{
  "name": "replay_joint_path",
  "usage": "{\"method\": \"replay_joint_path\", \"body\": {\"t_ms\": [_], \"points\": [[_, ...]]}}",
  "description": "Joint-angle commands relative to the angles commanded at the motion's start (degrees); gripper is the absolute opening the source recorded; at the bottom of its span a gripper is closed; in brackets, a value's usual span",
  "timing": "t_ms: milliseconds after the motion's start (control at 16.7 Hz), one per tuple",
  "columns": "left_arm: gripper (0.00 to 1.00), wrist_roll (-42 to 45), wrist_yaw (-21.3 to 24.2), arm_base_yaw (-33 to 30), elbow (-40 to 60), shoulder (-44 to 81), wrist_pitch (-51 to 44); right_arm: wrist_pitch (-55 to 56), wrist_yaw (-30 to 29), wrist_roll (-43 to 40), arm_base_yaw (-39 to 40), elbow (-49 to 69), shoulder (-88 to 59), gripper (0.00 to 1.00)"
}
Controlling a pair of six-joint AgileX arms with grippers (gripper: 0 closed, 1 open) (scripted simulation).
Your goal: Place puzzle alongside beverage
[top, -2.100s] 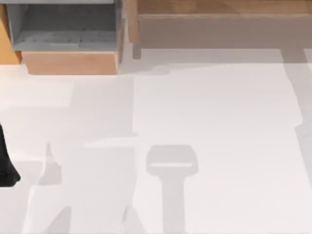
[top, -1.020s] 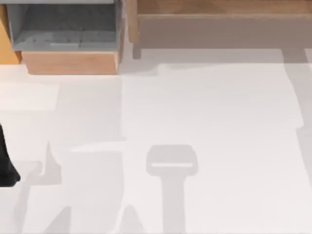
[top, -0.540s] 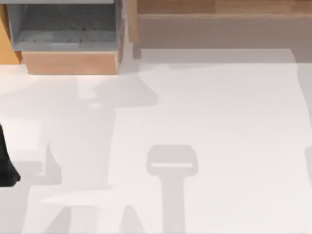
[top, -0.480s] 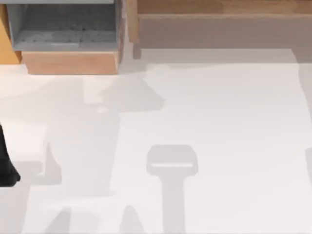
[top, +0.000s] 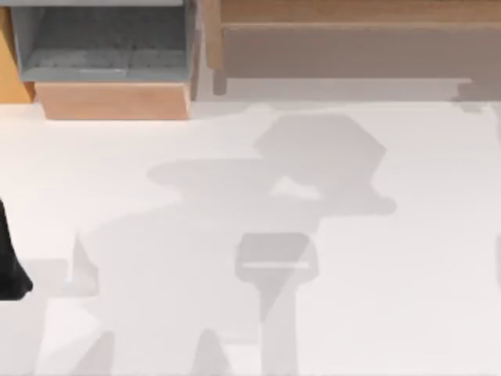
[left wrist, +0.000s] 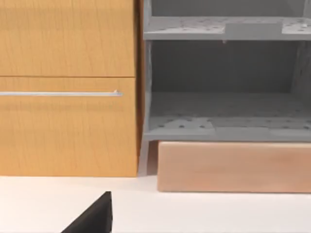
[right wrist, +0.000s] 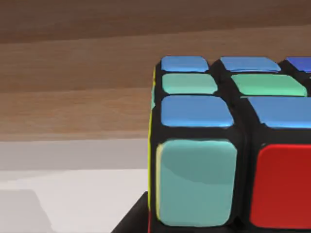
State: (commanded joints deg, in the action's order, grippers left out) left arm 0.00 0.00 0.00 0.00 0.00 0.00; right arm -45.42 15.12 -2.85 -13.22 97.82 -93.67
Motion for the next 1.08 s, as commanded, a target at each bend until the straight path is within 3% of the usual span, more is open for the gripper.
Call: {"method": "replay_joint_path", "body": {"t_ms": [480,780,1080], "points": [[1.0,0.0,0.0,0.0,0.0,0.0,0.0,-22.44,-8.18,-4.3,2.55,6.86,-20.66,0.0],[1.0,0.0,0.0,0.0,0.0,0.0,0.0,-26.77,-13.84,-6.19,3.46,11.24,-32.26,0.0],[1.0,0.0,0.0,0.0,0.0,0.0,0.0,-26.99,-14.57,-6.39,3.43,11.61,-33.56,0.0]]}}
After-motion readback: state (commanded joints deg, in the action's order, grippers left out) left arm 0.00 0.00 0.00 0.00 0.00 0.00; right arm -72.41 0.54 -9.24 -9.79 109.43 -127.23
